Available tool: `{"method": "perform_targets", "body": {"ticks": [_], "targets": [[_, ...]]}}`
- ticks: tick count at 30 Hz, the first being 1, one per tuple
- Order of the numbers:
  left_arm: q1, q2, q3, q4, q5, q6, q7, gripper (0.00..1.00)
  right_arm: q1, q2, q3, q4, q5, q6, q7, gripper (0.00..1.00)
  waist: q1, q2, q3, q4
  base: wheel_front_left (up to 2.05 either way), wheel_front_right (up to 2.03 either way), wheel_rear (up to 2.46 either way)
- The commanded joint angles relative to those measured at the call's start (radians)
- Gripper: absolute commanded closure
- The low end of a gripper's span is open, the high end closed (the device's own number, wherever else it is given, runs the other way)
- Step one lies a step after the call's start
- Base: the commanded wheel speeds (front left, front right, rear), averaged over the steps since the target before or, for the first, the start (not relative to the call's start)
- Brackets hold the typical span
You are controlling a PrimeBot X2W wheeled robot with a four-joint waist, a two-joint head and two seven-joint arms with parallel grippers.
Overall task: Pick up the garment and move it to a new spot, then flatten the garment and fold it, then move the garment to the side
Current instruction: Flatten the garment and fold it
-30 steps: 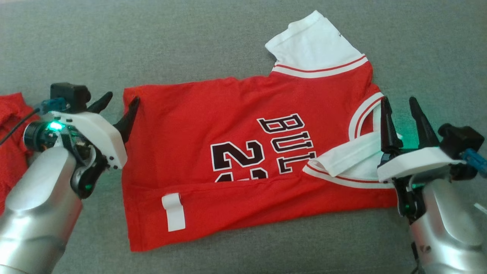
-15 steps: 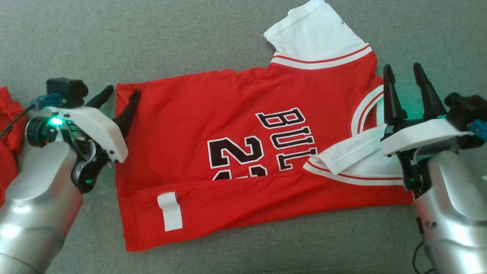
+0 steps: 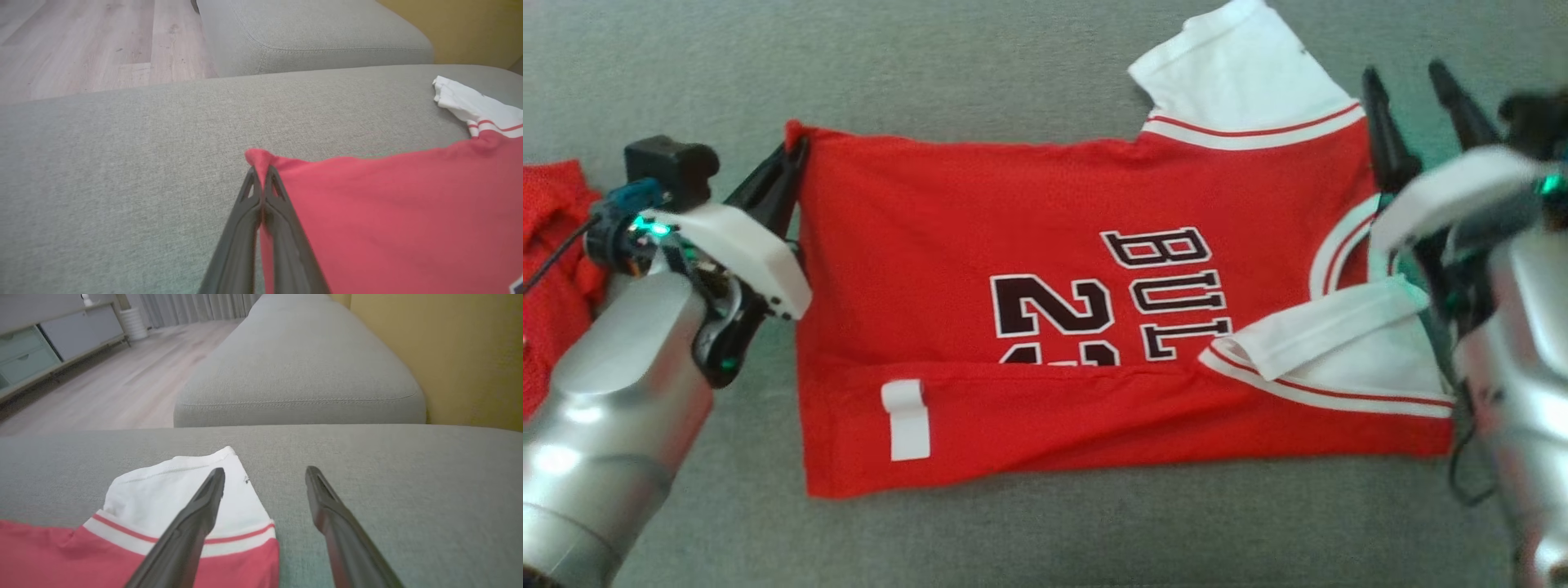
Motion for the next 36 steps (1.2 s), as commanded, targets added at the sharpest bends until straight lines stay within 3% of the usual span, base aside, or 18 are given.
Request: {"method": "perform_targets", "body": {"ticks": [1,11,18,21,22,23,24,28,36], "targets": [[-0.052,0.028,0.023,-0.003,0.006,0.002,-0.019,1.00,-0.067,-0.021,0.030,-0.018,0.012,-0.001,0.044,0.00,-0.0001,0.0000,0.006,0.023,0.00,0.00,0.00],[-0.125,-0.098,-0.045,0.030,0.021,0.002,-0.093,1.00,-0.332,-0.114,0.075,0.196,0.002,-0.001,0.368,0.00,-0.0001,0.0000,0.047,0.169,0.00,0.00,0.00],[-0.176,-0.174,-0.112,0.037,-0.005,0.002,-0.139,1.00,-0.408,-0.163,0.089,0.309,-0.006,-0.001,0.437,0.00,-0.0001,0.0000,0.101,0.257,0.00,0.00,0.00],[-0.185,-0.185,-0.131,0.048,-0.016,0.002,-0.156,1.00,-0.413,-0.162,0.104,0.335,-0.004,-0.001,0.443,0.00,-0.0001,0.0000,0.110,0.265,0.00,0.00,0.00],[-0.186,-0.186,-0.137,0.052,-0.021,0.002,-0.160,1.00,-0.413,-0.162,0.112,0.342,-0.003,-0.001,0.444,0.11,-0.0001,0.0000,0.111,0.265,0.00,0.00,0.00],[-0.187,-0.187,-0.142,0.057,-0.027,0.002,-0.164,1.00,-0.412,-0.162,0.117,0.348,-0.001,-0.001,0.443,0.66,-0.0001,0.0000,0.111,0.265,0.00,0.00,0.00],[-0.187,-0.187,-0.148,0.061,-0.032,0.002,-0.168,1.00,-0.411,-0.162,0.121,0.353,0.003,-0.001,0.442,1.00,-0.0001,0.0000,0.110,0.264,0.00,0.00,0.00],[-0.194,-0.180,-0.158,0.082,-0.050,0.002,-0.182,1.00,-0.433,-0.177,0.115,0.346,-0.001,-0.001,0.363,1.00,-0.0001,0.0000,0.112,0.256,0.00,0.00,0.00],[-0.183,-0.168,-0.099,0.151,-0.041,0.014,-0.213,1.00,-0.447,-0.160,0.013,0.368,-0.084,-0.001,0.010,1.00,-0.0001,0.0000,0.074,0.217,0.00,0.00,0.00]]}}
